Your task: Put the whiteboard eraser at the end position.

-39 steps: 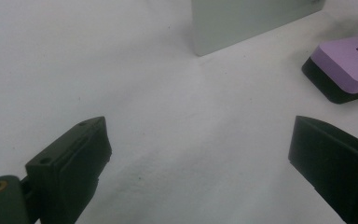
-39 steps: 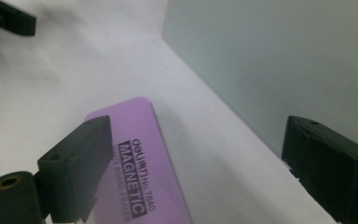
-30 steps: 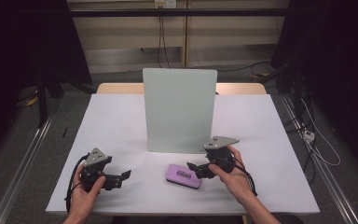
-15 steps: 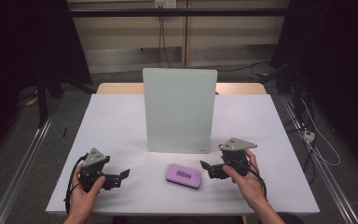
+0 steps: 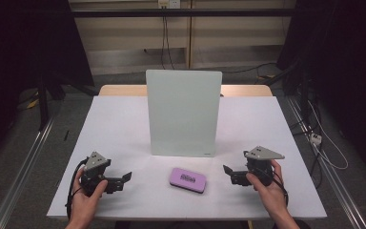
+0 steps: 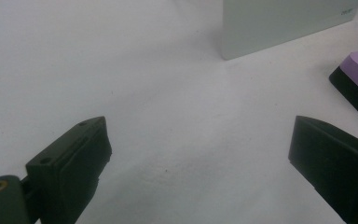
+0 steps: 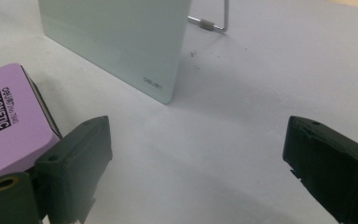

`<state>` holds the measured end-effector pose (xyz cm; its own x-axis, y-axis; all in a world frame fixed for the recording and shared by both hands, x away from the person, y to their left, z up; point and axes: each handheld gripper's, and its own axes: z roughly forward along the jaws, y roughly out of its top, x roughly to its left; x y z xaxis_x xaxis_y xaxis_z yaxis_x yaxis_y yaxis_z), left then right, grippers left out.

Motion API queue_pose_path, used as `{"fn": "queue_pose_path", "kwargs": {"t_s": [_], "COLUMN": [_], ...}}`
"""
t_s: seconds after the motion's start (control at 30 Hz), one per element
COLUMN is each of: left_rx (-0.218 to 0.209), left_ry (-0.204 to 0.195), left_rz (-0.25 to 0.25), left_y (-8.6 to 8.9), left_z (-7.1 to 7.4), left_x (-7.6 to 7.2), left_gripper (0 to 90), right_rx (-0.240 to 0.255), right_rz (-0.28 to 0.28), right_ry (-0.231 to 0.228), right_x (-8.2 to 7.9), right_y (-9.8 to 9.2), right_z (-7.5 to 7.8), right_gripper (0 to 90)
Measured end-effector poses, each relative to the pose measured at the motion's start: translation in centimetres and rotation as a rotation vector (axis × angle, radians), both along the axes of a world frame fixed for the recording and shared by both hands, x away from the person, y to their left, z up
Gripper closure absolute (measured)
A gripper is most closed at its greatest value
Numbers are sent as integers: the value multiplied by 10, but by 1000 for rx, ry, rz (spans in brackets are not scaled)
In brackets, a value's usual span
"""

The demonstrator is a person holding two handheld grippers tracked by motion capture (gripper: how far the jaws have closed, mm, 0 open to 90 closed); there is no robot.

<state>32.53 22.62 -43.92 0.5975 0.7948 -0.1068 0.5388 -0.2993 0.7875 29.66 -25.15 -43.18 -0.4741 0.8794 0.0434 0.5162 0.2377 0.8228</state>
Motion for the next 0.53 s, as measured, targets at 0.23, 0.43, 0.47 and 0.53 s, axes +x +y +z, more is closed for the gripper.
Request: {"fn": "queue_pose_path", "kwargs": {"t_s": [0.23,0.43,0.47,0.53], "left_rx": [2,-21,-22,-18], "left_ry": [-9,-13,-12,-9], "left_rz": [17,20,19,21], "left_y": [1,2,2,4], "left_z": [1,1,1,1], "left_x": [0,-1,-1,0], "left_gripper": [52,52,52,52], "right_rx": [42,30,27,26], "right_rz": [-68,-74,-70,-72], "right_ry": [-23,-14,-14,-19], "right_x": [-10,-13,-13,-12], "right_y": [-20,-19,-19,-18], "right_z": [-2,-7,-8,-7], "right_gripper": [84,83,83,81]}}
